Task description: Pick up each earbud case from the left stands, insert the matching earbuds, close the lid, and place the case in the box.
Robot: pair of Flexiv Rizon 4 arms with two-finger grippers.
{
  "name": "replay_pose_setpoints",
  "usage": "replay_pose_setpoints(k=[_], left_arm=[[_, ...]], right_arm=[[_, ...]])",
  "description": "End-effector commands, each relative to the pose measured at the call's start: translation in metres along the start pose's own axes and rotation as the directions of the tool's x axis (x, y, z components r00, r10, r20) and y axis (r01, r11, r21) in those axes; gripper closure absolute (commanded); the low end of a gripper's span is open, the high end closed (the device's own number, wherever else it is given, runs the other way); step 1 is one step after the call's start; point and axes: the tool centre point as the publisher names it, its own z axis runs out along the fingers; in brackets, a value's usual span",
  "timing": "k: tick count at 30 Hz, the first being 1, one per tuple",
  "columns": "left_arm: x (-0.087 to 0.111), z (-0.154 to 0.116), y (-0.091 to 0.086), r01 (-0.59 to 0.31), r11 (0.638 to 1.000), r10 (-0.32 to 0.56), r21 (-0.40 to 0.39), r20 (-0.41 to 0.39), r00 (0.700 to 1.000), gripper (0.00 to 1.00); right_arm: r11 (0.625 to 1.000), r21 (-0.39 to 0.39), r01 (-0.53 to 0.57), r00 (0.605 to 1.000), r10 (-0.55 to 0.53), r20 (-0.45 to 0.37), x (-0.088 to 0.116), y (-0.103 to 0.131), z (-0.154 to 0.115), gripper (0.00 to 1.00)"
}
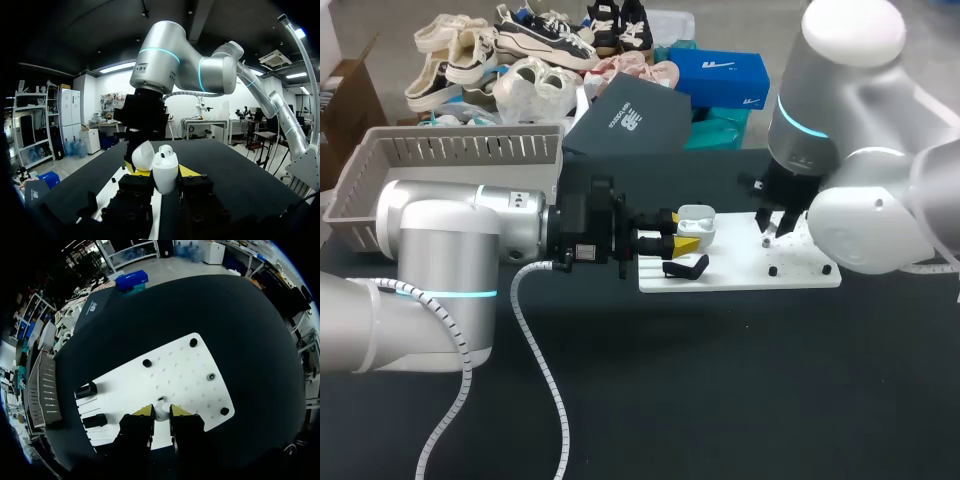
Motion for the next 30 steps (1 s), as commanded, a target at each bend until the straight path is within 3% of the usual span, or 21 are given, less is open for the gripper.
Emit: replay_pose_setpoints(k=[1,12,20,30], left_arm=[[0.0,0.0,-0.001,-0.001,1.0,0.001,-0.004,0.001,1.0,1.0],[0.0,0.0,-0.001,-0.001,1.0,0.001,-0.004,0.001,1.0,1.0],[0.0,0.0,-0.001,-0.001,1.0,0.001,-0.004,0.001,1.0,1.0],[0.0,0.0,-0.001,-0.001,1.0,0.001,-0.004,0.001,1.0,1.0]], right_arm=[[1.0,-0.007,-0.009,0.999,0.009,0.037,0.011,-0.013,-0.024,1.0],[1.0,-0.004,-0.022,0.994,0.023,0.103,0.014,-0.014,-0.087,1.0],[0.999,0.027,0.02,0.989,-0.024,0.149,0.024,0.007,-0.134,1.0],[0.992,0.027,0.12,0.987,-0.122,0.108,0.046,0.042,-0.169,1.0]])
